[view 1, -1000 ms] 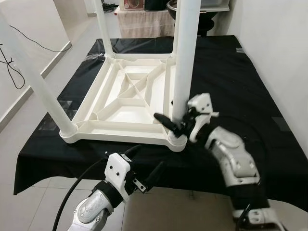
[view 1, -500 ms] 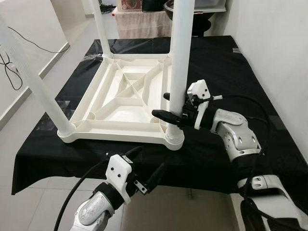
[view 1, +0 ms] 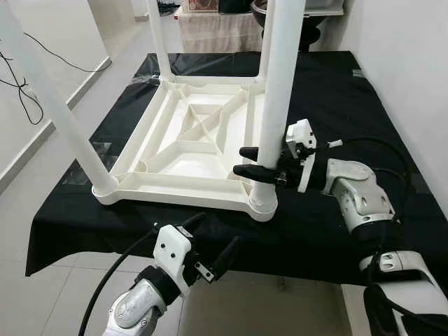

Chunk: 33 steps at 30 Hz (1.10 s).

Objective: Building children table

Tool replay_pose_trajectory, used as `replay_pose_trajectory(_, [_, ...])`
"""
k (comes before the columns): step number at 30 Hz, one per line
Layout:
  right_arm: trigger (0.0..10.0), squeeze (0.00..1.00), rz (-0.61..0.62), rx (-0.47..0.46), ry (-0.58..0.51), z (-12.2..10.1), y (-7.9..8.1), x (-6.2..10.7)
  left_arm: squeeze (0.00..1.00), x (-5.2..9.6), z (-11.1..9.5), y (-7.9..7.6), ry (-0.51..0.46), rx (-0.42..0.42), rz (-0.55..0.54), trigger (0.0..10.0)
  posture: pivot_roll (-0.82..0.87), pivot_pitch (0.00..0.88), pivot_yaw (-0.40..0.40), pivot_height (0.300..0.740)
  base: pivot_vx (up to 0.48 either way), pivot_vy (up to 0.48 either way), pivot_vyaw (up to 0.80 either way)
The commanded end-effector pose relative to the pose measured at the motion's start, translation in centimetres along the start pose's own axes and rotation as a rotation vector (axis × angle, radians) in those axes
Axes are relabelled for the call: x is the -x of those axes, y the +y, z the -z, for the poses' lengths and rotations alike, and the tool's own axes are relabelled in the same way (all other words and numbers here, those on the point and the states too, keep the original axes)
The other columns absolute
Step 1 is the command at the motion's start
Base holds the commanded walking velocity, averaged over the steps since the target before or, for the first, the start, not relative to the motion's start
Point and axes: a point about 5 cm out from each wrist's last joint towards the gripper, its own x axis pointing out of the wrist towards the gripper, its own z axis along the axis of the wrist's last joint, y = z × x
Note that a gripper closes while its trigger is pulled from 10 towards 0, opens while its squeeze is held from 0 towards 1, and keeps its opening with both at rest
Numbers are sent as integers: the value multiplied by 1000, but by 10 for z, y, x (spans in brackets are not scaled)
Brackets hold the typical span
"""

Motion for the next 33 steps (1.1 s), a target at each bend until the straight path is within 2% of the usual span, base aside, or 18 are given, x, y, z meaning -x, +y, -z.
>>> replay_pose_trajectory(1, [0,0,17,-47,12,16,7,3,0,2,2,1,15,0,-7,10000,-32,161,12,740,0,0,0])
replay_pose_trajectory(3, [0,0,51,-51,7,20,11,6,0,3,1,1,14,0,-8,10000,-36,164,12,740,0,0,0])
replay_pose_trajectory(5, [0,0,115,-65,40,35,29,10,0,3,1,3,14,0,-9,10000,-42,166,14,740,0,0,0])
replay_pose_trajectory(8, [0,0,189,-88,89,44,37,9,0,4,1,4,15,0,-9,10000,-45,167,17,740,0,0,0])
replay_pose_trajectory(9, [0,0,327,-82,132,51,39,5,0,4,1,5,16,0,-8,10000,-46,168,20,740,0,0,0])
replay_pose_trajectory(10, [0,0,635,-73,189,59,42,3,0,5,1,6,17,0,-8,10000,-59,168,28,740,0,0,0])
replay_pose_trajectory(11, [0,0,760,-37,232,65,58,-4,0,4,1,6,19,-1,-4,10000,-44,166,23,740,0,0,0])
replay_pose_trajectory(15, [0,0,823,15,247,65,77,-16,0,4,2,7,22,-4,1,10000,-50,156,33,740,0,0,0])
replay_pose_trajectory(17, [0,0,822,19,227,63,74,-20,0,3,3,8,23,-6,-2,10000,-47,149,37,740,0,0,0])
replay_pose_trajectory(18, [0,0,822,-6,201,59,64,-27,0,2,4,8,25,-10,-2,10000,-46,144,30,740,0,0,0])
replay_pose_trajectory(21, [0,0,791,-31,201,58,63,-32,0,2,4,9,25,-10,-1,10000,-47,141,25,740,0,0,0])
replay_pose_trajectory(22, [10000,0,776,-52,177,54,64,-35,0,1,4,9,24,-10,-4,10000,-45,137,24,740,0,0,0])
replay_pose_trajectory(24, [10000,0,756,-67,153,50,65,-38,0,1,4,9,22,-10,-8,10000,-45,137,25,740,0,0,0])
replay_pose_trajectory(25, [10000,937,748,-84,114,44,66,-41,0,1,4,9,21,-10,-11,10000,-45,137,25,740,0,0,0])
replay_pose_trajectory(27, [10000,1000,693,-115,62,37,66,-45,0,1,4,10,20,-10,-13,10000,-43,134,23,740,0,0,0])
replay_pose_trajectory(29, [10000,1000,567,-142,-35,22,66,-49,0,0,5,9,19,-10,-14,10000,-42,132,20,740,0,0,0])
replay_pose_trajectory(32, [10000,1000,490,-132,-74,14,66,-48,0,0,5,9,19,-10,-13,10000,-43,130,18,740,0,0,0])
replay_pose_trajectory(33, [10000,0,365,-121,-99,5,69,-46,0,0,5,8,18,-9,-12,10000,-42,131,16,740,0,0,0])
